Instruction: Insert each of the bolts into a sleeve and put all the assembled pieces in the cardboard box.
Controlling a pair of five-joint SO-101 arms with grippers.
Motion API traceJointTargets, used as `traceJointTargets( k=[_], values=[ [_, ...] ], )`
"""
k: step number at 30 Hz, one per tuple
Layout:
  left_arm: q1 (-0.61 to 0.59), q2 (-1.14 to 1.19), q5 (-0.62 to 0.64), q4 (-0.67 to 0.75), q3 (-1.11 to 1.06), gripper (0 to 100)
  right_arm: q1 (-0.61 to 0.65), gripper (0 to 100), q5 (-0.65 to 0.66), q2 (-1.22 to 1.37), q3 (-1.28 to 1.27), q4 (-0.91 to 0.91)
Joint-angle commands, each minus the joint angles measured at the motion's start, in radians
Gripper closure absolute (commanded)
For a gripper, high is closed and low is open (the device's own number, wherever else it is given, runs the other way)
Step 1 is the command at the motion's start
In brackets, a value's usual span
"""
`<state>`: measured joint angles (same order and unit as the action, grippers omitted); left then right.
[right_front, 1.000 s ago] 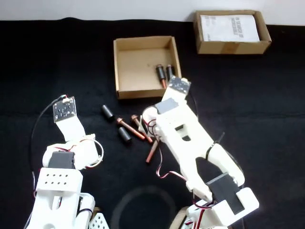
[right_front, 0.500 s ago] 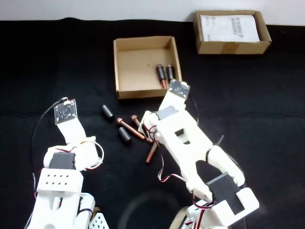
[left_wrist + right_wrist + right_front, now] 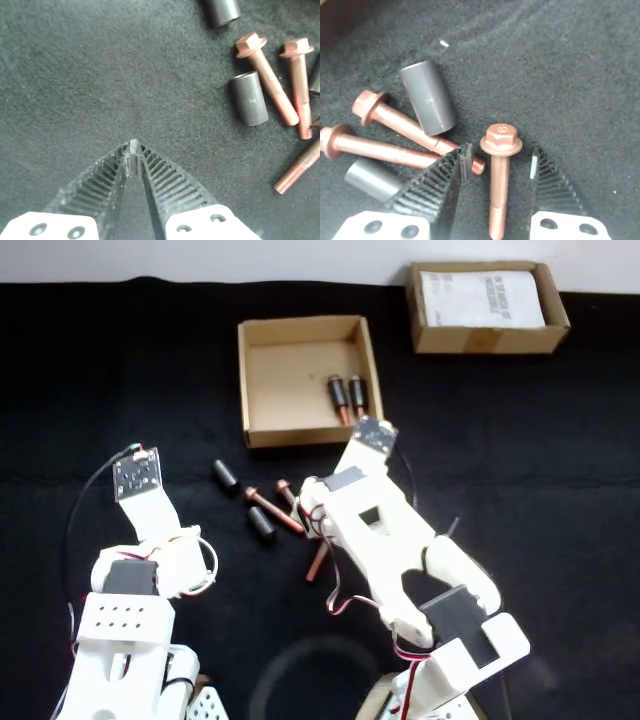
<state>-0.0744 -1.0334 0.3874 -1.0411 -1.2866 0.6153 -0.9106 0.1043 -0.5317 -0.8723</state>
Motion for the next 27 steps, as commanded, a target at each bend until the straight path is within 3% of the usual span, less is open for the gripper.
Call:
traceJointTargets(
  k=[1, 14, 20, 27],
  values=[
    [-0.007, -0.013, -0.003, 0.014, 0.007, 99, -0.008, 81.8, -0.002, -0.018, -0.008, 0.001],
    [-0.001, -0.008, -0.002, 0.041, -0.016, 99, -0.008, 81.4, 0.069, -0.295, -0.005, -0.025],
    [-0.002, -0.013, 0.000, 0.041, -0.015, 99, -0.045, 81.4, 0.155, -0.180, 0.125, 0.010],
    [-0.005, -0.013, 0.000, 0.040, -0.018, 99, -0.047, 81.4, 0.206, 0.030, 0.335, -0.102]
  ],
)
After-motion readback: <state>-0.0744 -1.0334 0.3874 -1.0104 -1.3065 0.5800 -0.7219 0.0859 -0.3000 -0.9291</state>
